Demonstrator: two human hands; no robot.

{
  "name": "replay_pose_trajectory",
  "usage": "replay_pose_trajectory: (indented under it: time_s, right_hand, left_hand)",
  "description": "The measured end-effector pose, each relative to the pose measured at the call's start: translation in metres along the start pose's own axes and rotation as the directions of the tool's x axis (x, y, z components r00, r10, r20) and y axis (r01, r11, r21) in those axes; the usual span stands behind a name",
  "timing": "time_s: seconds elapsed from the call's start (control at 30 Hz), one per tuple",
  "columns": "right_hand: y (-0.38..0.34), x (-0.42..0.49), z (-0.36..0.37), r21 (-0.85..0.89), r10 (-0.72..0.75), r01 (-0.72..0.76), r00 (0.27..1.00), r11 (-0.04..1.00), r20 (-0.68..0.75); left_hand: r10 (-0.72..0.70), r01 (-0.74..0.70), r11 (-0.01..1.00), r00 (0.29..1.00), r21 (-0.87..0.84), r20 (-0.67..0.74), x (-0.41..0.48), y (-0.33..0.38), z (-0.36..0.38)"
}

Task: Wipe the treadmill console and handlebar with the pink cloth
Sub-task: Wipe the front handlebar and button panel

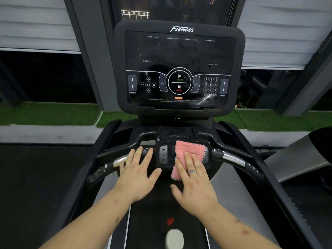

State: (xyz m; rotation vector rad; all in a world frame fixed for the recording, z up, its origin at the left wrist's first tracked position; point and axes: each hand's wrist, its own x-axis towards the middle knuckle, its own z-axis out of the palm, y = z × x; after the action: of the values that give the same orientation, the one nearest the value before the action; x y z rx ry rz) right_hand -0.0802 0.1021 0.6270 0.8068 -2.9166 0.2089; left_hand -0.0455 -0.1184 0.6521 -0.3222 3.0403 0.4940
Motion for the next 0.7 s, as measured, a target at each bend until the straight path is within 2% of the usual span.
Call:
replay_pose_trajectory:
  time_s: [0.23,0.43,0.57,0.7]
  right_hand:
    - [-0.014,0.033,-0.020,0.015,0.006,-0.006,1.000,1.000,-0.019]
    - [-0.014,0.014,-0.007,0.001,-0.017,0.017,1.000,1.000,-0.013]
    - [-0.013,-0.004,0.003,0.004,-0.038,0.038,0.998,0.999,0.046]
    - [-0.012,-0.003,0.005,-0.007,-0.036,0.036,0.999,0.999,0.020]
  left_hand:
    - [-0.003,0.003,1.000,1.000,-0.005,0.002,0.000,0.000,-0.001]
    - [0.003,-0.003,1.000,1.000,-0.001,0.012,0.000,0.000,-0.001]
    - [0.005,-0.005,1.000,1.000,-0.008,0.011,0.000,-0.001,-0.001]
    - [0.002,-0.002,1.000,1.000,0.003,0.005,0.000,0.000,0.000]
